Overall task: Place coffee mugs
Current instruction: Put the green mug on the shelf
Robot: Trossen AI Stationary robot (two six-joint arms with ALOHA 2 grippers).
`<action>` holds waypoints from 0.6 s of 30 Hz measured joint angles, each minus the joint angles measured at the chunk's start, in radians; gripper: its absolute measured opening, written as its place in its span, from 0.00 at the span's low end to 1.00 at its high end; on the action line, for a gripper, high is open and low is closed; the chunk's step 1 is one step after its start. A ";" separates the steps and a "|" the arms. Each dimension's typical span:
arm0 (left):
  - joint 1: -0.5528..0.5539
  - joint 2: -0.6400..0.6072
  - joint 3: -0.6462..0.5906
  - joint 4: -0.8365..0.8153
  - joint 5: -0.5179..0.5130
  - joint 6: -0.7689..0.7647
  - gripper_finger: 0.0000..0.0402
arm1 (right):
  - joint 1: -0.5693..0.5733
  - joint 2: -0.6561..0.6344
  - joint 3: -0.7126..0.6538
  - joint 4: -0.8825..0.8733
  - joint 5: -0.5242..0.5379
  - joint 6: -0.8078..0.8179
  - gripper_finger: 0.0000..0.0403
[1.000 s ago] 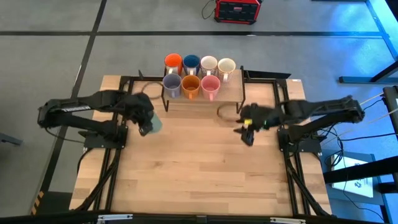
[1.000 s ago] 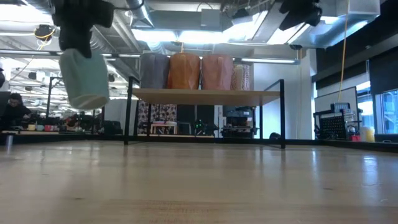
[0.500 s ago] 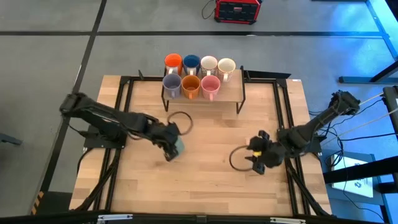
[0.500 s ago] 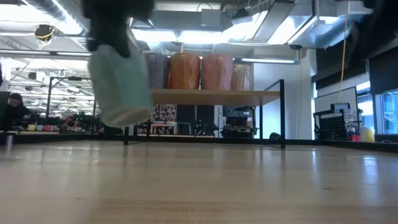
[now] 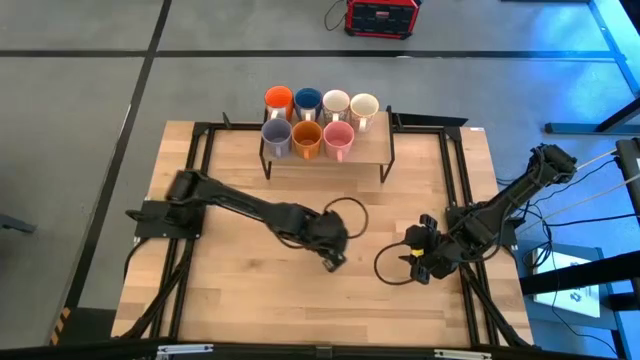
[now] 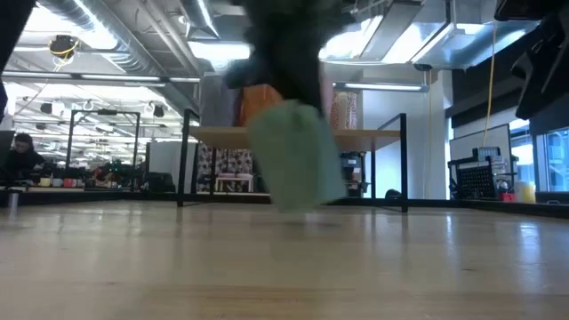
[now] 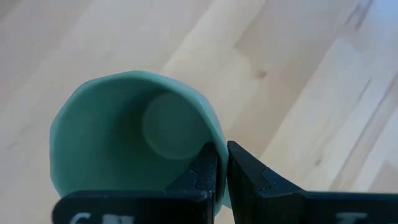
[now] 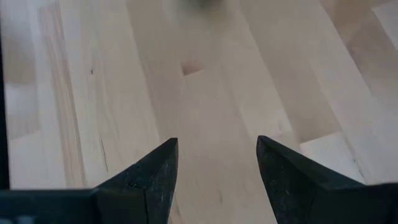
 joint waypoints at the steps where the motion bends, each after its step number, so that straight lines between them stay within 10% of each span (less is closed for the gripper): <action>1: 0.002 0.029 0.035 0.000 0.006 0.000 0.03 | 0.000 0.000 0.000 0.000 0.007 0.000 0.50; 18: 0.017 0.162 0.194 0.010 0.040 0.038 0.14 | -0.001 0.000 0.000 -0.001 0.016 -0.030 0.50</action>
